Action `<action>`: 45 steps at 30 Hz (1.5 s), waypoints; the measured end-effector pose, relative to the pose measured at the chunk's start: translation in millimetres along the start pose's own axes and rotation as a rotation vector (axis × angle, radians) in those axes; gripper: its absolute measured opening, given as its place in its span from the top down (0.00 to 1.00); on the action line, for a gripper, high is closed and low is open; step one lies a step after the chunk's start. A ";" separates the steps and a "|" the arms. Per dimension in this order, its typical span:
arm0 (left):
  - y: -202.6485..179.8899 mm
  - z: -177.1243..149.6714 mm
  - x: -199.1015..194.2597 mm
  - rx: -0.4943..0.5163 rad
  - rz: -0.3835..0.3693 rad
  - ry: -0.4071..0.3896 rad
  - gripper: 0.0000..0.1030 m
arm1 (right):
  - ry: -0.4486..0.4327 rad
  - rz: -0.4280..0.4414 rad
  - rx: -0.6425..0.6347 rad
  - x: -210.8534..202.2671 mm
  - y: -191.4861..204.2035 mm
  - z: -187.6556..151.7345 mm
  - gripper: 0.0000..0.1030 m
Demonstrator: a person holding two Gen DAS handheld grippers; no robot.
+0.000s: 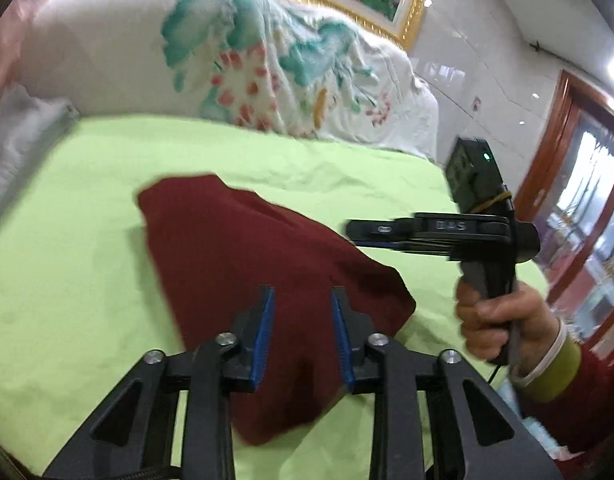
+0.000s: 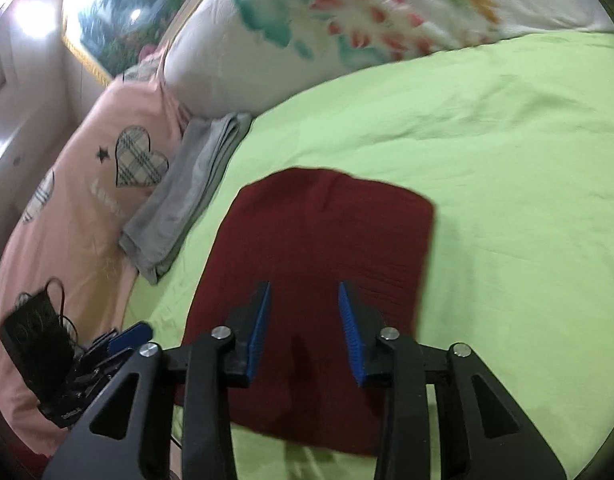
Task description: Fold large clothes
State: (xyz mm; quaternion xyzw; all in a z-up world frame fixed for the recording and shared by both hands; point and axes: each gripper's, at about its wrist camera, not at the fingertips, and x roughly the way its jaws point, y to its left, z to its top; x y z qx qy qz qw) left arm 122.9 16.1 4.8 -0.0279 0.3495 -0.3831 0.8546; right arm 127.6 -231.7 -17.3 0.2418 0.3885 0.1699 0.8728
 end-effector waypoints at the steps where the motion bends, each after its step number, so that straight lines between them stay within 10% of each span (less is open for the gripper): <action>1: 1.1 -2.6 11.5 0.000 -0.011 0.034 0.78 | 0.009 0.003 -0.002 5.8 1.1 1.3 0.71; 18: 26.8 -32.1 57.8 -0.101 0.032 0.065 0.97 | 0.081 -0.101 -0.013 80.5 -14.1 13.0 0.78; 27: 2.3 -29.9 45.3 -0.038 0.131 0.064 0.97 | 0.023 -0.026 0.054 35.1 -14.6 -0.3 0.76; 33: 0.5 -33.6 8.7 -0.024 0.071 0.034 0.92 | 0.018 0.038 0.015 -7.5 -4.4 -40.6 0.75; 38: -5.2 -51.9 33.5 0.043 0.118 0.125 0.91 | 0.110 -0.126 -0.021 3.5 -16.4 -70.9 0.75; 45: -3.6 -57.9 48.9 0.032 0.144 0.132 0.91 | 0.106 -0.127 0.038 3.1 -32.8 -71.2 0.79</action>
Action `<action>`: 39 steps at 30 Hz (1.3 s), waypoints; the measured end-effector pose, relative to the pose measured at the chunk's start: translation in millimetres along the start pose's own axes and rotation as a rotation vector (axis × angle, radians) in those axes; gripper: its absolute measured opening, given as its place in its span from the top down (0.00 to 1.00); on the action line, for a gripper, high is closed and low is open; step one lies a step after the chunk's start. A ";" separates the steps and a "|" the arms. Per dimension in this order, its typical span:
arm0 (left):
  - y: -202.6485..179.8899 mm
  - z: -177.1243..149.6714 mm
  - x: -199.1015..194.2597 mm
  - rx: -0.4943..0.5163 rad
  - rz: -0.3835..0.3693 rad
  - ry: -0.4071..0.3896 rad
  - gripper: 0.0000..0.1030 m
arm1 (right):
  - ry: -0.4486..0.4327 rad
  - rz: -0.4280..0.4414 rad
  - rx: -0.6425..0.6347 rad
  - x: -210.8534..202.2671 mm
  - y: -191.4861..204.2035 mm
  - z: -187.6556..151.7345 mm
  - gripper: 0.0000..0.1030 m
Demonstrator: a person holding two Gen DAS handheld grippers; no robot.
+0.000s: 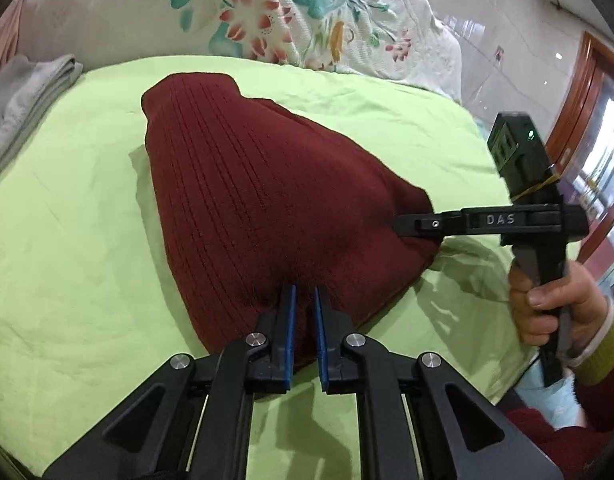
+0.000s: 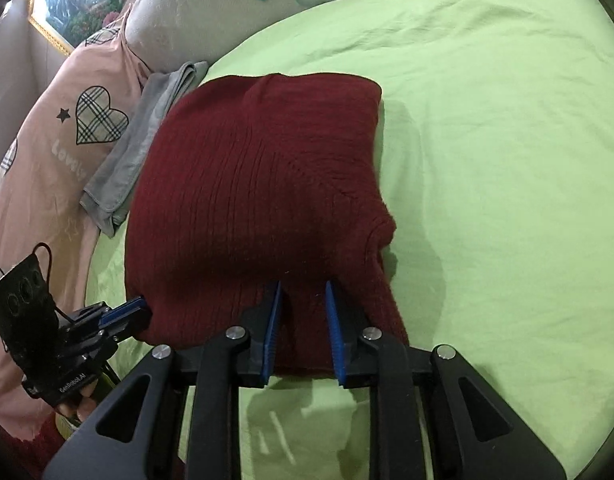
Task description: Fold large clothes
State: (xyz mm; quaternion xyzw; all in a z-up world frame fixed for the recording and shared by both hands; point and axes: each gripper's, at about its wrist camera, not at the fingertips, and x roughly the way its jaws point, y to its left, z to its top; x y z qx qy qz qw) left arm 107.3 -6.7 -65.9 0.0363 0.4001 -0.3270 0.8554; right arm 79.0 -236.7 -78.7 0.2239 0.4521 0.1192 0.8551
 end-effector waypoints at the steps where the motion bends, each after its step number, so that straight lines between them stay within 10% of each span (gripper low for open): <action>1: 0.0 0.4 -0.4 -0.006 0.003 0.002 0.91 | -0.001 0.004 0.000 -1.4 0.7 0.3 0.77; 11: 6.6 44.4 -33.9 -0.100 0.007 -0.114 0.77 | -0.123 0.058 -0.001 -26.4 18.9 39.9 0.76; 18: 29.5 75.5 13.3 -0.189 0.173 0.000 0.71 | -0.066 0.003 0.003 18.5 24.0 76.0 0.75; 34: 31.1 68.4 13.1 -0.188 0.207 0.003 0.68 | -0.084 0.020 0.056 19.9 10.1 66.8 0.75; 39: 20.9 55.8 -13.4 -0.165 0.275 0.005 0.47 | -0.107 0.041 0.009 -8.5 17.9 44.9 0.74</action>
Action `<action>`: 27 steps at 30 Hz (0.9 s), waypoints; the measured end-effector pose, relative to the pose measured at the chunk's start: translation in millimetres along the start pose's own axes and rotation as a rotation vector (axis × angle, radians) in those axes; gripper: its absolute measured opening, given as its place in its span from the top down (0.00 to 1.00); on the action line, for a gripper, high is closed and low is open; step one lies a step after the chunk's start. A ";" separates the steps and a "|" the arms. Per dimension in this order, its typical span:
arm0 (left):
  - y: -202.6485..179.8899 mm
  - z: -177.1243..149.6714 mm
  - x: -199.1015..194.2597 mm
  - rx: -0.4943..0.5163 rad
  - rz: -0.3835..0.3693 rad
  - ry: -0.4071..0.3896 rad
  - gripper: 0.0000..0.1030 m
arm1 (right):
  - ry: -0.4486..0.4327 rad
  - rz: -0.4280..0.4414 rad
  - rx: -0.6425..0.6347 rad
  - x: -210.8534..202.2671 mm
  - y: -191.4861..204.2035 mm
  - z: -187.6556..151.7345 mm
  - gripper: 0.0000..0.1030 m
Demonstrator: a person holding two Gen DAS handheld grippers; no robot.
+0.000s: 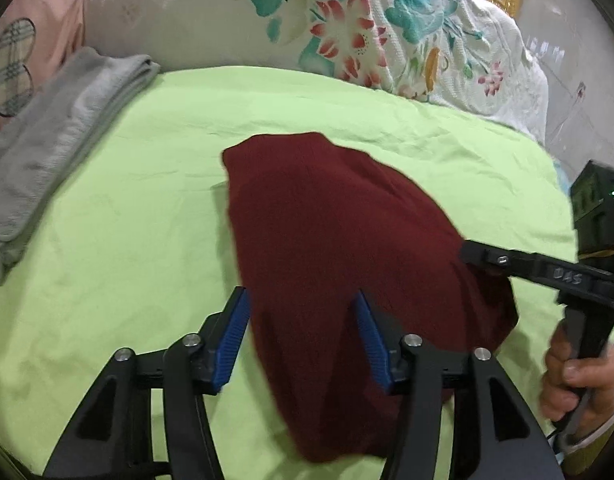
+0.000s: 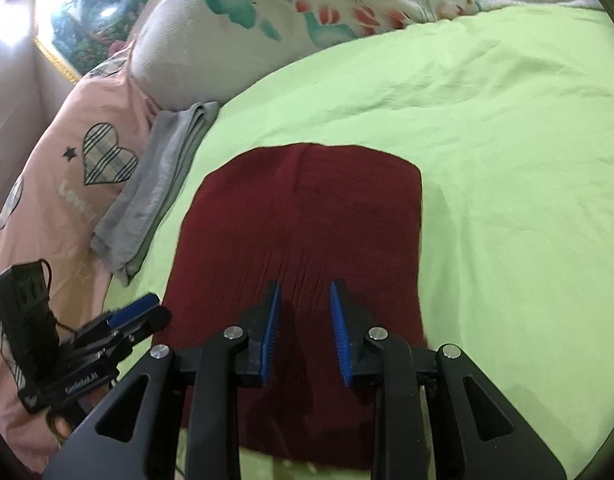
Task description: Fold large clothes
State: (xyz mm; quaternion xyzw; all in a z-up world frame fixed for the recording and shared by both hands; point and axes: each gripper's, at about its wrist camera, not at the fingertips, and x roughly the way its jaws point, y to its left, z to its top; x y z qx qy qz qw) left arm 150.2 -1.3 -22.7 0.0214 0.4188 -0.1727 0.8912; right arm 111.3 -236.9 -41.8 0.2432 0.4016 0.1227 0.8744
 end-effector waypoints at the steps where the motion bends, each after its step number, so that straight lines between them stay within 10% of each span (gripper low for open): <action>1: 0.6 -5.2 -4.8 0.003 0.007 0.002 0.46 | 0.001 -0.001 -0.008 -4.3 0.6 -3.7 0.74; 8: 11.8 -40.3 -20.4 -0.037 -0.103 0.039 0.45 | 0.044 -0.031 -0.070 -19.3 1.3 -29.6 0.71; 27: 7.4 -51.3 7.3 0.007 0.030 0.076 0.24 | 0.120 -0.114 -0.168 4.9 10.6 -49.9 0.59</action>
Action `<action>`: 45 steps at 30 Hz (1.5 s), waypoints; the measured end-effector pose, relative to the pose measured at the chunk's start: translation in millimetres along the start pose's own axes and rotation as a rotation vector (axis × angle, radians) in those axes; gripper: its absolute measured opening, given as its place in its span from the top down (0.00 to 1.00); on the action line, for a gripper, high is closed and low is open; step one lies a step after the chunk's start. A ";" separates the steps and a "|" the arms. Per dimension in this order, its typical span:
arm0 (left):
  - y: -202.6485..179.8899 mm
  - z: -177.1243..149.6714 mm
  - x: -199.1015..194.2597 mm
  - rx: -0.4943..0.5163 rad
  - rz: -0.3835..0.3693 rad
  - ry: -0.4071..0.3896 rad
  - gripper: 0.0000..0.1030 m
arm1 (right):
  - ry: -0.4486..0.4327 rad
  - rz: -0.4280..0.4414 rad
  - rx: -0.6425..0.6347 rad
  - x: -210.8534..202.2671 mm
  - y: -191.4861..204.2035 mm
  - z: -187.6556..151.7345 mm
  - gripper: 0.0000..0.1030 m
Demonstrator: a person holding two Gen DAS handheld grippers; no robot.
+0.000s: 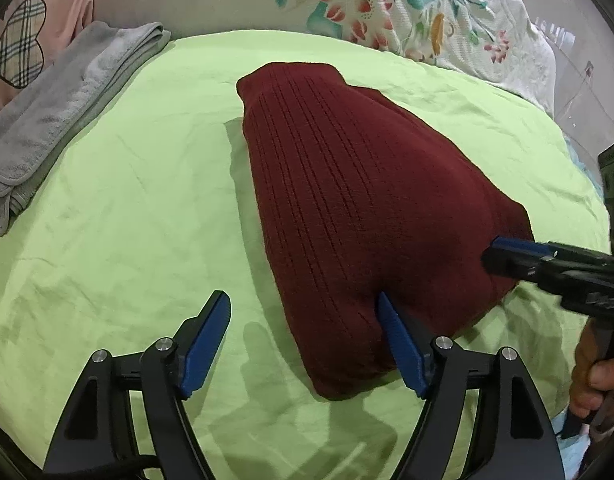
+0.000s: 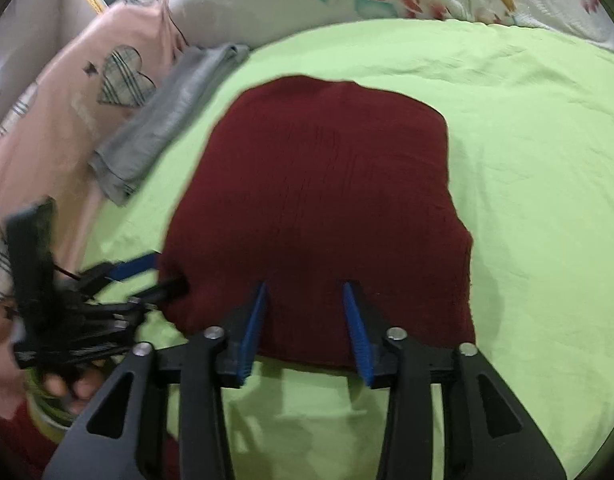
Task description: Fold large clothes
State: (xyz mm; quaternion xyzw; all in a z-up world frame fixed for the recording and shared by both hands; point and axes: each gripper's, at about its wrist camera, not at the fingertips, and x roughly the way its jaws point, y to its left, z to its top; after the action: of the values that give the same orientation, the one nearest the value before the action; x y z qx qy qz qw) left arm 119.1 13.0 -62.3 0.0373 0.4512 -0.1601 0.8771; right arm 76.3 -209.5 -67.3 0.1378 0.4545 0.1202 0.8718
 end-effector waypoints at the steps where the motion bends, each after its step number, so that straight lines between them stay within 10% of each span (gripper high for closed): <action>1: -0.9 -0.3 0.6 0.004 0.004 -0.001 0.24 | 0.006 -0.001 0.019 3.4 -6.9 -1.1 0.59; 26: -0.8 1.2 3.6 -0.015 0.044 -0.004 0.15 | -0.016 0.016 0.074 -7.3 -18.4 -1.1 0.59; 38: 13.5 13.7 -28.6 -0.145 -0.177 -0.090 0.17 | -0.132 -0.019 0.163 -27.2 -47.1 26.1 0.59; 45: -2.6 11.5 15.3 -0.083 -0.059 0.026 0.15 | -0.045 -0.047 0.175 10.8 -50.7 37.7 0.56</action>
State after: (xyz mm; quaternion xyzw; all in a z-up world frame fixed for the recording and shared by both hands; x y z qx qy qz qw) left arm 135.5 4.3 -67.6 -0.0104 0.4696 -0.1667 0.8669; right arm 117.7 -258.1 -72.6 0.2055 0.4466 0.0563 0.8690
